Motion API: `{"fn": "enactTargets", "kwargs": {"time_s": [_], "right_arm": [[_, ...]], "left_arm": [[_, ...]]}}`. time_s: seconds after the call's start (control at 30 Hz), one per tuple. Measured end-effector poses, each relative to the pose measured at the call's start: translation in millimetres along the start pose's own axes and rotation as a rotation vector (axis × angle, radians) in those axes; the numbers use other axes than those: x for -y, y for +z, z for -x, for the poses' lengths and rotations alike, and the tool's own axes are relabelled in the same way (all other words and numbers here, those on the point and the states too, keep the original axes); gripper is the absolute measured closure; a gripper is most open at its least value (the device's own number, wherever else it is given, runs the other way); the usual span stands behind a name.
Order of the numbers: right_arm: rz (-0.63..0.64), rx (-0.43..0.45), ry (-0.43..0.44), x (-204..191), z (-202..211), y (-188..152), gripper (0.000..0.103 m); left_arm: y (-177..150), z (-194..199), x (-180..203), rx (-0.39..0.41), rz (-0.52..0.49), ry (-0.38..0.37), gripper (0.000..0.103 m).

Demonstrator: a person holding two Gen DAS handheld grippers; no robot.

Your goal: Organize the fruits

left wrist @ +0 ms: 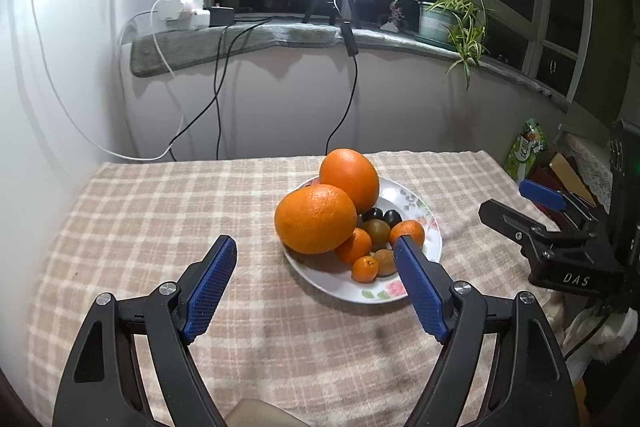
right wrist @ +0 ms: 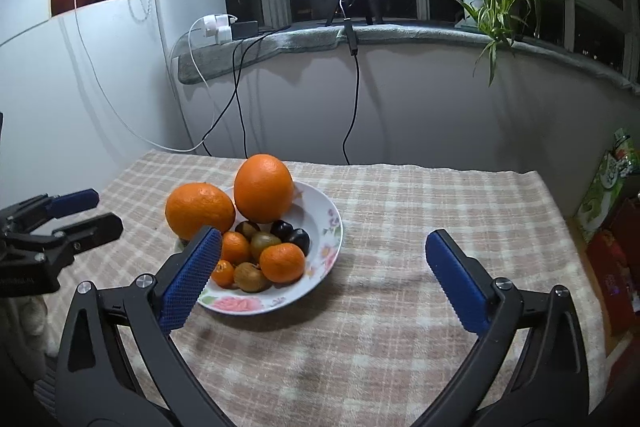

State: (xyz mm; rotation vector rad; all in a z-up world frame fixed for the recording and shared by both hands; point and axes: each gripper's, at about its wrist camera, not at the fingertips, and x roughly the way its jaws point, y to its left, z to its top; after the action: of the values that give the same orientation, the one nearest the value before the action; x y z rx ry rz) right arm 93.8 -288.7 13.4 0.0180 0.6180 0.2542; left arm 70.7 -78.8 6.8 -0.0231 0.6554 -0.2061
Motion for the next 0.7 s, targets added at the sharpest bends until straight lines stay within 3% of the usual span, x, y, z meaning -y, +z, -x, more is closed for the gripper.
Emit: {"fn": "enactTargets", "kwargs": {"time_s": [0.7], "right_arm": [[0.090, 0.019, -0.051, -19.9, 9.7, -4.5, 0.000]], "left_arm": [[-3.8, 13.1, 2.0, 0.014, 0.007, 0.014, 0.022]]}}
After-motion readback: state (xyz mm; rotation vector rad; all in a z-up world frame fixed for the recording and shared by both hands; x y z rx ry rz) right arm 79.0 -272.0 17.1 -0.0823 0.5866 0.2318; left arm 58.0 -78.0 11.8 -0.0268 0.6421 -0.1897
